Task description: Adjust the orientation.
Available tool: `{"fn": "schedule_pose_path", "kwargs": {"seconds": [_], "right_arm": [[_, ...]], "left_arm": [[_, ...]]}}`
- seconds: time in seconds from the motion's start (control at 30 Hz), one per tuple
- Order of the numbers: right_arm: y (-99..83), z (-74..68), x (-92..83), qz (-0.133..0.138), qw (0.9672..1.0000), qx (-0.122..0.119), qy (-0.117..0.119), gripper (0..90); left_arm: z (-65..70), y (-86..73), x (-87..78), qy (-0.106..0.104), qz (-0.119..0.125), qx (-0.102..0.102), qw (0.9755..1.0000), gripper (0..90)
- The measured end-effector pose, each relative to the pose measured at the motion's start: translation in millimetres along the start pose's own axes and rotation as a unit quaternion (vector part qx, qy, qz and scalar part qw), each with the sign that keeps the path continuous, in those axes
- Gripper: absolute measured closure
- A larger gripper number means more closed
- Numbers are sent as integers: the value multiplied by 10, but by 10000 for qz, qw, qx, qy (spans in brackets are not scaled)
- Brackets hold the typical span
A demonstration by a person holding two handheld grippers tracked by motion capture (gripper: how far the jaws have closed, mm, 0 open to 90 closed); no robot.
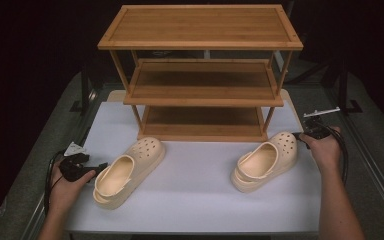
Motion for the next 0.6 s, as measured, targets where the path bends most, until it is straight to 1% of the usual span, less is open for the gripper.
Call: {"fn": "schedule_pose_path", "kwargs": {"seconds": [0.23, 0.33, 0.43, 0.6], "right_arm": [[-39, -166, -18, -13, 9998, -184, 108, 900], [-61, -236, -23, 1, 9998, -175, 122, 900], [-79, -323, -26, -8, 9995, -204, 232, 900], [-88, -463, -15, 24, 9989, -380, 291, 900]], "left_arm": [[0, 0, 0, 1, -2, 2, 10000, 157], [0, 0, 0, -1, -1, -2, 10000, 157], [-1, 0, 0, -1, -4, 1, 10000, 157], [0, 0, 2, -3, 9, -6, 10000, 157]]}}
Point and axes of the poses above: each handheld gripper's, and its own axes: x roughly forward along the jaws, y roughly out of its top, z roughly to its right, the point moved 1 cm from there along x, roughly forward along the jaws, and after that the axes turned 3 degrees about -x, right-handed, at the moved point
